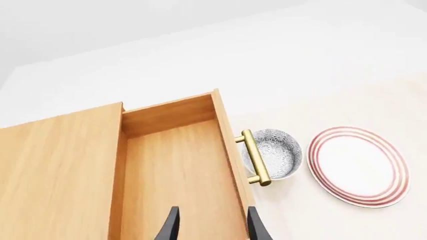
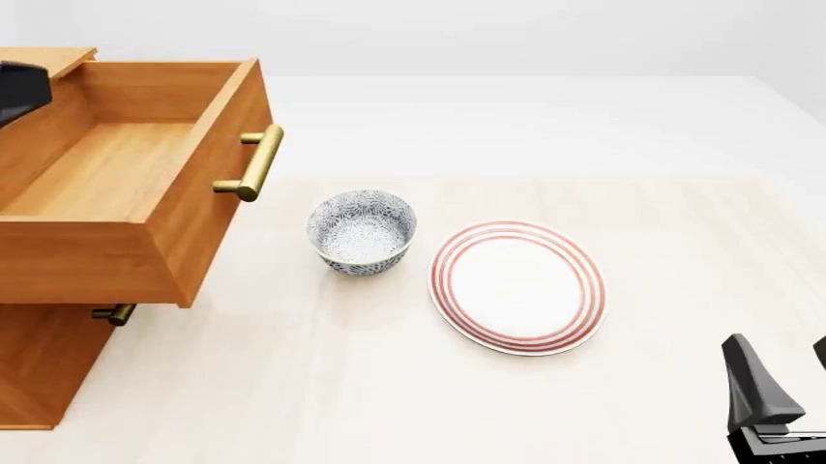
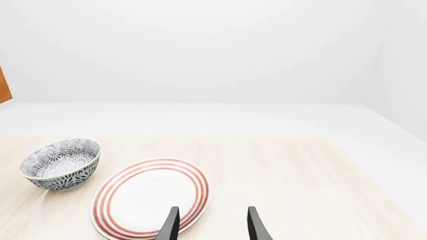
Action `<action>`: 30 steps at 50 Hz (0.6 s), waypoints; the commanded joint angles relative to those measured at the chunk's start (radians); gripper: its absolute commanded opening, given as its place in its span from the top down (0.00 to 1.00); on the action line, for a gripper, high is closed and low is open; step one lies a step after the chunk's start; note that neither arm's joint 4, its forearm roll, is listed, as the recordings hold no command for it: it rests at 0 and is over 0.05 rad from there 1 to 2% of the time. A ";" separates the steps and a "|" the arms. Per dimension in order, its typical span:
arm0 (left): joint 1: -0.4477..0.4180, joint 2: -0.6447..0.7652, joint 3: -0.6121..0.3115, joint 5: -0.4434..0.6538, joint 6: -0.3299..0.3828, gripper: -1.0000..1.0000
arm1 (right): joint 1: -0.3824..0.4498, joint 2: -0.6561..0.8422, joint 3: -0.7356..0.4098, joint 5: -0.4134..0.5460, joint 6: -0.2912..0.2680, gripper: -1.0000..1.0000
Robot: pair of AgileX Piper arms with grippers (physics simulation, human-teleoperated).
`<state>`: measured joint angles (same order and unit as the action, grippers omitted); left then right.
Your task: Open the top drawer of the cabinet.
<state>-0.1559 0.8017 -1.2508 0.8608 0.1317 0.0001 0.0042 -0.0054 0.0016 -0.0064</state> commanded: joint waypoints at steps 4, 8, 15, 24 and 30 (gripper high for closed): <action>0.046 -0.039 -0.028 -0.001 0.007 0.00 | 0.000 0.000 0.000 0.000 0.000 0.00; 0.045 -0.043 -0.026 -0.001 0.006 0.00 | 0.000 0.000 0.000 0.000 0.000 0.00; 0.050 -0.052 -0.032 0.003 0.006 0.00 | 0.000 0.000 0.000 0.000 0.000 0.00; 0.046 -0.063 -0.034 0.000 0.007 0.00 | 0.000 0.000 0.000 0.000 0.000 0.00; 0.048 -0.082 -0.042 0.002 0.007 0.00 | 0.000 0.000 0.000 0.000 0.000 0.00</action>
<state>-0.1116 0.7411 -1.2841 0.8610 0.1377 0.0002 0.0042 -0.0054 0.0016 -0.0065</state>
